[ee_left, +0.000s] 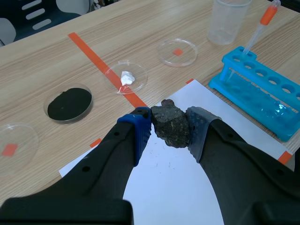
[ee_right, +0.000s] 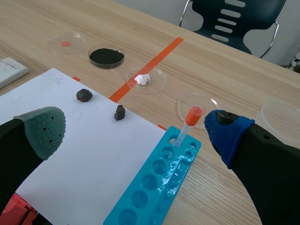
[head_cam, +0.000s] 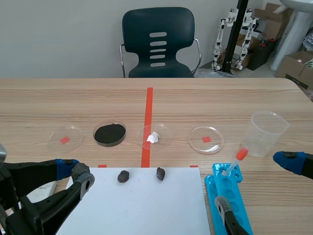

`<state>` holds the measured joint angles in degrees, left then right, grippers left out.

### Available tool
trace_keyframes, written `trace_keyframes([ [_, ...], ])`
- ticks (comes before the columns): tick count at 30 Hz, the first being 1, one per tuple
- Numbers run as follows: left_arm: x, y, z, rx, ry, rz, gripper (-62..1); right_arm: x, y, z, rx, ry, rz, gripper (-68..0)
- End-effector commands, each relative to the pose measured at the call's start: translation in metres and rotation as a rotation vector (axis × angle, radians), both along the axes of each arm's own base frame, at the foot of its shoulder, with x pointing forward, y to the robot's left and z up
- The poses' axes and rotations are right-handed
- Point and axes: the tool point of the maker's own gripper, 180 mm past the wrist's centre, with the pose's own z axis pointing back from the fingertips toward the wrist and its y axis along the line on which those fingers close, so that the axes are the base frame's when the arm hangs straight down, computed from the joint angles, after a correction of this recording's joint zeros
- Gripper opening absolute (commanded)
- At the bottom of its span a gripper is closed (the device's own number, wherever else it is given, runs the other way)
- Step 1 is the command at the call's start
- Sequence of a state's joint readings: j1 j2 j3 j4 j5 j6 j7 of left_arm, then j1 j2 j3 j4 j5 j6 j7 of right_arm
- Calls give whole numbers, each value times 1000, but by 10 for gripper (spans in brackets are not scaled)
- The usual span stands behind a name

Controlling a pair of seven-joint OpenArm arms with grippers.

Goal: Rub the mineral on the streak plate below the first streak

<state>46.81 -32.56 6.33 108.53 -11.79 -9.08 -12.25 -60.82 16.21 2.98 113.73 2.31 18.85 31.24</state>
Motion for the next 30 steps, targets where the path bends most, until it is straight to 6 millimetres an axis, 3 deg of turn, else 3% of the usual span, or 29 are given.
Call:
trace_keyframes([
  [1, 3, -4, 11, -27, -30, -3, -524, 3, -1, 7, 8, -26, 0, -52],
  [18, 3, -4, 11, -26, -29, -3, -524, 3, -1, 7, 8, -26, 0, -52],
  [26, 1, 1, -5, 37, 38, 13, -524, 3, -1, 7, 8, -26, 0, -52],
  [30, -2, 7, -22, 103, 116, 28, -524, 3, -1, 7, 8, -26, 0, -52],
])
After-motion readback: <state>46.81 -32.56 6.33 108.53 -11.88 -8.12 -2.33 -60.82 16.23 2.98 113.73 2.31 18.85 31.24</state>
